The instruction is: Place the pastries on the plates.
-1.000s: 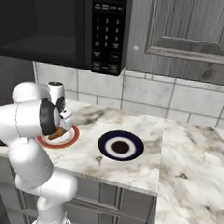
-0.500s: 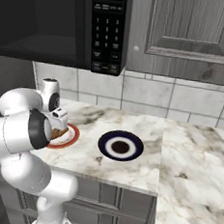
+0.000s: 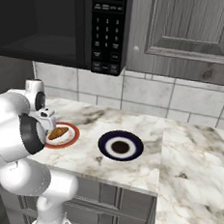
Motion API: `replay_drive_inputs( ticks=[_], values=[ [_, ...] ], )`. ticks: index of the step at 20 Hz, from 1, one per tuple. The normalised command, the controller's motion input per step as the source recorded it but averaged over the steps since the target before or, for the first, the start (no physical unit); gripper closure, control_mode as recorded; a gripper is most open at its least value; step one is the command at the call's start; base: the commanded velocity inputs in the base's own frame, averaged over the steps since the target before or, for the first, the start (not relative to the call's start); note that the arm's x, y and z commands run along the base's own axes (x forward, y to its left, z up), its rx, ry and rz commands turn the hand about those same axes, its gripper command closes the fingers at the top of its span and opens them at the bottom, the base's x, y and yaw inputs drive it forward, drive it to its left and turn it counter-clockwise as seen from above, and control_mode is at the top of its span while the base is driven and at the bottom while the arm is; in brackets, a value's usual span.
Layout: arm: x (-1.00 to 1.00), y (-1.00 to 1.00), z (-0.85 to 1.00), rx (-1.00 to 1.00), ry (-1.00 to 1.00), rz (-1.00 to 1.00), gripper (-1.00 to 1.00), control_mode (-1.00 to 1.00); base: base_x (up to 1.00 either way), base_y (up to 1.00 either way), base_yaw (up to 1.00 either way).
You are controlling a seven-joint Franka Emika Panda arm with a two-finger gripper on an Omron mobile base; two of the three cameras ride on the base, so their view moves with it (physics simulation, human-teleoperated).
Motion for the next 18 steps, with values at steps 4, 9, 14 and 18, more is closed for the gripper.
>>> replay_drive_inputs(
  ticks=[4, 9, 14, 18],
  values=[
    [-0.25, 0.42, 0.00, 0.00, 0.00, 0.33, -1.00, -1.00, 0.00, 0.00, 0.00],
    [-0.06, 0.21, 0.00, 0.01, 0.00, 0.26, -1.00, -1.00, 0.00, 0.00, 0.00],
    [0.00, 0.17, 0.00, 0.06, 0.00, 0.11, -1.00, -1.00, 0.00, 0.00, 0.00],
    [0.00, 0.36, -0.01, 0.08, 0.00, 0.02, -1.00, -1.00, 0.00, 0.00, 0.00]
  ],
)
